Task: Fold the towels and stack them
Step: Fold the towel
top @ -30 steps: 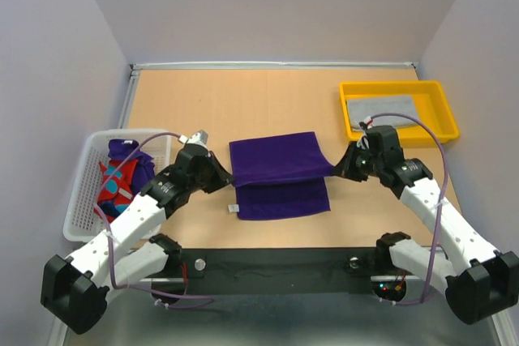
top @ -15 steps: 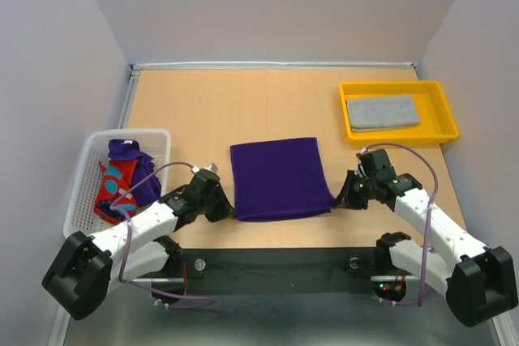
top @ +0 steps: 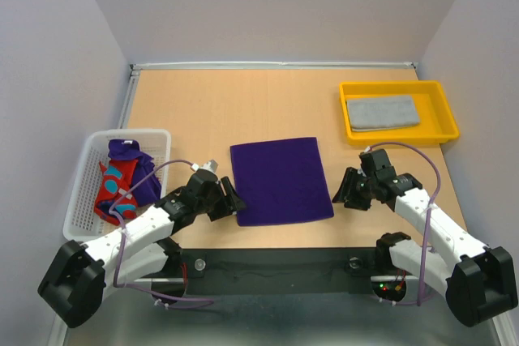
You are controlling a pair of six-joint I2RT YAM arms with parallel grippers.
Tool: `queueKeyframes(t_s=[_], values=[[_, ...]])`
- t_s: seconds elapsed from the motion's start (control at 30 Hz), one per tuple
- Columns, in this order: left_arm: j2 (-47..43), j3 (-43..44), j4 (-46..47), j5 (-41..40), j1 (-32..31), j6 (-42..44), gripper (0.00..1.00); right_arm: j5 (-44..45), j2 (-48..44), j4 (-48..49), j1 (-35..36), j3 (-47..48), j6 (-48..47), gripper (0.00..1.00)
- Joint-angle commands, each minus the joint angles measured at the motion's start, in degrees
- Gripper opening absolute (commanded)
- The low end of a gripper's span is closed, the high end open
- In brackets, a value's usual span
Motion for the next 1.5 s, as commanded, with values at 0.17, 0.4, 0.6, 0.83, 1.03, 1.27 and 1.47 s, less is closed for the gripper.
queueKeyframes(t_s=[0.17,0.4,0.6,0.83,1.03,1.27,1.47], values=[[-8.1,5.9,-8.9,-6.5,-0.5,1.0,0.69,1.8,1.0,4.8,-0.2,7.1,-7.4,0.50],[3.5,13.6,-0.5,-16.6,1.1,7.3,0.65,0.6,14.4,17.8,-0.2,14.9,-15.9,0.47],[17.7,22.2,6.0,-15.3,10.9,14.7,0.63,5.1,28.4,26.7,-0.2,22.8,-21.9,0.47],[29.5,28.9,12.3,-10.7,14.9,20.5,0.57,0.6,39.7,32.3,-2.4,28.3,-23.6,0.47],[34.2,31.0,13.6,-9.4,15.3,21.1,0.53,-2.9,44.9,33.5,-3.6,30.9,-24.0,0.47],[37.0,31.3,13.8,-7.9,15.7,21.4,0.53,-5.3,47.6,34.3,-3.7,31.2,-24.0,0.40],[37.8,30.8,13.7,-8.0,15.7,21.3,0.53,-7.2,47.1,34.7,-3.7,31.2,-23.9,0.33]])
